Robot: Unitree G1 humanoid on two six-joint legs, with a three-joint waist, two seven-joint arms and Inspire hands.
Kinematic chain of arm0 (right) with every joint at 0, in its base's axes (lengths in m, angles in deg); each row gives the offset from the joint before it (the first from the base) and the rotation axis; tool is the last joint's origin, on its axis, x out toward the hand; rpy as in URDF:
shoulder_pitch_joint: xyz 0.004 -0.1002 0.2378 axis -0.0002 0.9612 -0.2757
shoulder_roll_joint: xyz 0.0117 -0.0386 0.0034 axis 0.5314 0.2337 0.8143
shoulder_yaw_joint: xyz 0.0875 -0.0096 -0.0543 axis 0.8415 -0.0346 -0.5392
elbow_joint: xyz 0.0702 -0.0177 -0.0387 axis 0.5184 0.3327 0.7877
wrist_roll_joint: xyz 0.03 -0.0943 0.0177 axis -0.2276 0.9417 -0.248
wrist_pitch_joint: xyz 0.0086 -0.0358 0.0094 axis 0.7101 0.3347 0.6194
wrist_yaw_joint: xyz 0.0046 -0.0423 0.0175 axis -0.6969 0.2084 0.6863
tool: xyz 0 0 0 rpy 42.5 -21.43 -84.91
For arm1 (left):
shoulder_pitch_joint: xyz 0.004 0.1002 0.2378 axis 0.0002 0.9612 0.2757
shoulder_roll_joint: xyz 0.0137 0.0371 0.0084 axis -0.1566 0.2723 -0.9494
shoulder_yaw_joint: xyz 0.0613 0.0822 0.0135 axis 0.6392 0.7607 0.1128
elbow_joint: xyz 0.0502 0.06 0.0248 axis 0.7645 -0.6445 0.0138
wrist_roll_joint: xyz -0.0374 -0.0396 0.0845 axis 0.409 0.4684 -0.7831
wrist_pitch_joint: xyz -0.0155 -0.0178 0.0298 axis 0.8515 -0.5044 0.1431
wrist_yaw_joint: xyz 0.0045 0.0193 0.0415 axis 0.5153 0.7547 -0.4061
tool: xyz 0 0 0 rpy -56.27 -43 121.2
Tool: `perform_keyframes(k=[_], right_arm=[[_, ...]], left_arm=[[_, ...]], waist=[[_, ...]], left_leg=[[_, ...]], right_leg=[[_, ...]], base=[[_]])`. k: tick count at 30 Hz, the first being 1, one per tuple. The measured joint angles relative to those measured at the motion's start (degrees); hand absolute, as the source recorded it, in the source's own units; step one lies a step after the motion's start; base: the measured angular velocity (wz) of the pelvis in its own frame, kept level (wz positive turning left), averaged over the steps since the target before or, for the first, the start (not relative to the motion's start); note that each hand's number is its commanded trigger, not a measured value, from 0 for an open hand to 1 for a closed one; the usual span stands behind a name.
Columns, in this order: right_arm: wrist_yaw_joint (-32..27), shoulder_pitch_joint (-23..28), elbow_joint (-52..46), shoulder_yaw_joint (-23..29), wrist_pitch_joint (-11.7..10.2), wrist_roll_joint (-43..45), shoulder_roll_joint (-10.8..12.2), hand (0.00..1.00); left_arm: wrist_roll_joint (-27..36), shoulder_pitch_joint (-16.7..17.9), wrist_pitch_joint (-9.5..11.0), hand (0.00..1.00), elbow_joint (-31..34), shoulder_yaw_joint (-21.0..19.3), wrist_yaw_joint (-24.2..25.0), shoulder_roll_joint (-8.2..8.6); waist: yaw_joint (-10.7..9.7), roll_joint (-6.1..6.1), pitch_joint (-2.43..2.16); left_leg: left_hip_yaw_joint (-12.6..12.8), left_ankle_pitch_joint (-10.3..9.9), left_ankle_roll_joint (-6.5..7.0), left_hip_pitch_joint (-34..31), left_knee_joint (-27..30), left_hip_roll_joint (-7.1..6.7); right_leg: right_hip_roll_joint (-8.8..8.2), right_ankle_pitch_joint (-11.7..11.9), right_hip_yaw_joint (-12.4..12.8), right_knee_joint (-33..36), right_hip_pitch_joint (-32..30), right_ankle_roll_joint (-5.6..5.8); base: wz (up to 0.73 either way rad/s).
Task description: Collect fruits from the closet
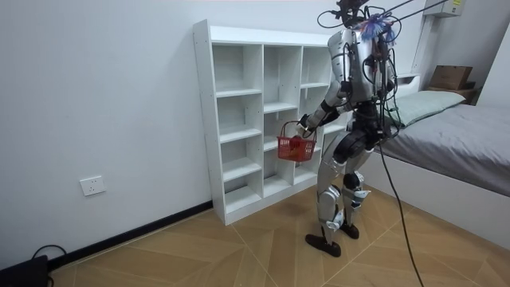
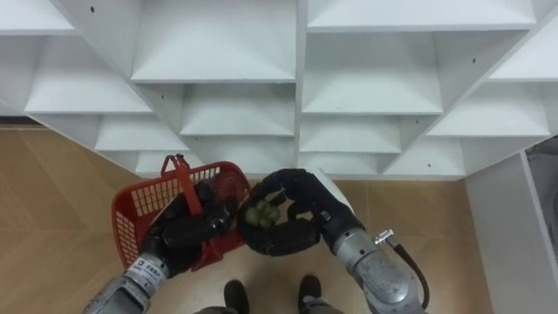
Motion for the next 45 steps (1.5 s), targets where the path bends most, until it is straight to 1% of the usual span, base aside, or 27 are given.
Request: perform_keyframes(k=[4,5,7,8,10,13,18,20,25,28,31,33,36,45], right_arm=[[-0.9,0.1,0.0,-0.1,0.0,0.0,0.0,1.00],[-0.9,0.1,0.0,-0.1,0.0,0.0,0.0,0.76],[-1.0,0.0,0.0,-0.2,0.0,0.0,-0.1,0.12],[-1.1,0.0,0.0,-0.2,0.0,0.0,-0.1,0.00],[-1.5,0.0,0.0,-0.6,0.0,0.0,-0.2,0.00],[-1.9,0.0,0.0,-0.6,0.1,-0.2,-0.4,0.00],[-2.0,-0.2,0.0,-1.3,0.1,-1.6,-0.4,0.00],[-2.0,-0.2,0.0,-1.2,0.1,-1.6,-0.4,0.00],[-1.4,-0.3,0.0,-1.2,0.1,-1.6,-0.1,0.00],[-1.2,-0.6,0.0,-1.2,0.1,-1.6,-0.1,0.00],[-0.8,-1.6,0.0,-1.1,0.1,-1.6,-0.1,0.00],[-0.7,-1.9,0.0,-1.1,0.1,-1.9,-0.1,0.00],[-0.3,-2.0,0.0,-1.1,0.1,-3.4,-0.1,0.00],[-0.1,-2.0,0.0,-1.2,0.1,-3.7,-0.2,0.00]], left_arm=[[1.1,-0.4,0.0,1.00,-0.5,1.1,0.0,-0.21],[1.1,-0.4,0.0,1.00,-0.6,1.2,0.0,-0.21],[1.8,-0.8,0.0,1.00,-1.1,1.6,0.1,-0.30],[2.1,-0.9,0.0,1.00,-1.3,1.9,0.1,-0.30],[2.5,-1.0,0.0,1.00,-1.4,2.1,0.1,-0.52],[5.1,-1.3,0.0,1.00,-1.5,3.3,0.2,-0.99],[5.5,-1.4,-0.3,1.00,-1.5,3.5,0.4,-0.93],[5.6,-1.4,-0.3,1.00,-1.4,3.5,0.7,-0.86],[10.8,-1.6,-0.5,1.00,-1.4,3.7,1.6,-0.01],[13.3,-1.7,-0.6,1.00,-1.4,3.7,2.5,0.21],[14.6,-1.8,-0.8,1.00,-1.1,3.7,2.9,0.36],[14.8,-1.9,-1.1,1.00,-0.9,3.7,3.3,0.36],[15.1,-2.1,-1.1,1.00,-0.8,3.6,4.0,0.36],[15.6,-2.4,-1.2,1.00,-0.1,3.5,5.2,0.39]], waist=[[-0.1,-0.02,0.01],[-0.1,-0.02,0.01],[-0.1,-0.06,0.04],[-0.2,-0.07,0.04],[-0.2,-0.12,0.07],[-0.1,-0.13,0.06],[0.0,-0.13,0.06],[0.0,-0.12,0.06],[0.1,-0.11,0.05],[0.1,-0.08,0.04],[0.1,-0.06,0.02],[0.2,-0.06,0.02],[0.2,-0.06,0.02],[0.1,-0.10,0.01]], left_leg=[[0.0,0.0,-0.06,0.2,-0.1,-0.03],[0.0,0.1,-0.07,0.2,-0.1,-0.03],[0.0,0.1,-0.11,0.3,-0.1,-0.03],[0.0,0.1,-0.12,0.3,-0.1,-0.03],[0.0,0.1,-0.12,0.3,-0.2,-0.04],[0.0,0.1,-0.12,0.3,-0.2,-0.07],[0.0,0.1,-0.12,0.3,-0.3,-0.07],[0.0,0.1,-0.12,0.2,-0.3,-0.06],[0.0,0.1,-0.11,0.1,-0.2,-0.01],[0.0,0.1,-0.12,0.1,-0.2,0.00],[0.0,0.1,-0.12,-0.4,-0.1,0.00],[0.0,0.1,-0.12,-0.7,-0.1,0.00],[0.0,0.1,-0.12,-0.7,-0.2,0.00],[0.1,0.1,-0.12,-0.6,-0.2,0.01]], right_leg=[[-0.03,-0.1,0.0,0.1,0.0,-0.08],[-0.03,-0.1,0.0,0.1,0.0,-0.09],[-0.02,-0.1,0.0,0.1,0.0,-0.12],[-0.02,-0.1,0.0,0.1,0.0,-0.13],[-0.03,-0.1,0.0,0.1,0.0,-0.13],[-0.03,-0.1,0.0,0.0,0.0,-0.12],[-0.04,-0.1,0.0,0.0,0.0,-0.12],[-0.05,-0.1,0.0,-0.1,0.0,-0.12],[-0.04,-0.1,0.0,-0.1,-0.1,-0.13],[-0.04,-0.1,0.0,-0.1,-0.2,-0.14],[-0.05,-0.1,0.0,0.0,-0.6,-0.16],[-0.05,-0.1,0.0,0.1,-0.9,-0.18],[-0.06,-0.1,-0.1,0.0,-0.9,-0.18],[-0.06,-0.1,0.0,0.0,-0.9,-0.18]], base=[[0.00],[0.00],[0.00],[0.00],[0.00],[0.00],[0.00],[0.00],[0.00],[0.00],[0.00],[0.00],[0.00],[0.00]])
